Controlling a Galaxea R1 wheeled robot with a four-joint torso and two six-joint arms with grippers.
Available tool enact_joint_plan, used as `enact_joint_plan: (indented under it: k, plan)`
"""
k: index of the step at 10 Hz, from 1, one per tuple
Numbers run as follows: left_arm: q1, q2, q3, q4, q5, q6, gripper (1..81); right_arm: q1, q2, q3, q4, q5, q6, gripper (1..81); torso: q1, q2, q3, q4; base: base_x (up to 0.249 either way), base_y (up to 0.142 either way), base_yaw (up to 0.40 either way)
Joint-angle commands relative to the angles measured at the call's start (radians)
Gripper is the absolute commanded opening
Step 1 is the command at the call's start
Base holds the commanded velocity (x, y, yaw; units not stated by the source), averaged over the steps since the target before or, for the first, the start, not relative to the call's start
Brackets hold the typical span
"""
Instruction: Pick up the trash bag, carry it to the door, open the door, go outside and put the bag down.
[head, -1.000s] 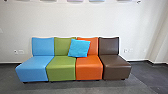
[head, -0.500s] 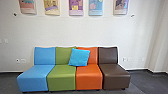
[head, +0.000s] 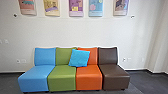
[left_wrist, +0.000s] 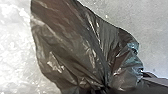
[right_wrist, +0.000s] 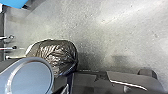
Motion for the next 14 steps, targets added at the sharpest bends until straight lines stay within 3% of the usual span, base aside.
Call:
enact_joint_plan:
  k: [1, 3, 4, 5, 7, 12, 13, 14]
  plan:
    - [-0.056, 0.025, 0.003, 0.048, 0.048, 0.003, 1.0, 0.008, 0.019, -0.046, 0.015, 0.034, -0.082, 81.1, -0.064, 0.099, 0.000, 0.000, 0.000, 0.000, 0.000]
    - [-0.046, 0.031, -0.005, 0.053, 0.046, 0.003, 1.0, -0.025, 0.065, -0.099, 0.015, 0.035, -0.100, 81.1, -0.109, 0.170, 0.001, 0.000, 0.000, 0.000, 0.000]
    - [-0.043, 0.036, -0.008, 0.058, 0.046, 0.003, 1.0, -0.035, 0.082, -0.111, 0.015, 0.035, -0.105, 81.1, -0.132, 0.204, 0.025, 0.000, 0.000, 0.000, 0.000]
    - [-0.041, 0.046, -0.016, 0.064, 0.048, 0.003, 1.0, -0.044, 0.094, -0.117, 0.012, 0.035, -0.105, 81.1, -0.155, 0.240, 0.078, 0.000, 0.000, 0.000, 0.000]
    - [-0.039, 0.063, -0.036, 0.071, 0.048, 0.003, 1.0, -0.057, 0.116, -0.141, 0.001, 0.035, -0.105, 81.1, -0.188, 0.293, 0.118, 0.000, 0.000, 0.000, 0.000]
    - [-0.039, 0.088, -0.067, 0.079, 0.048, 0.003, 1.0, -0.076, 0.173, -0.248, 0.000, 0.035, -0.105, 81.1, -0.304, 0.469, 0.284, 0.000, 0.000, 0.000, 0.000]
    - [-0.039, 0.089, -0.067, 0.081, 0.048, 0.003, 1.0, -0.079, 0.191, -0.290, 0.001, 0.035, -0.105, 81.1, -0.327, 0.505, 0.226, 0.000, 0.000, 0.000, 0.000]
    - [-0.038, 0.091, -0.067, 0.081, 0.048, 0.003, 1.0, -0.082, 0.203, -0.313, 0.001, 0.035, -0.105, 81.1, -0.348, 0.536, 0.242, 0.000, 0.000, 0.000, 0.000]
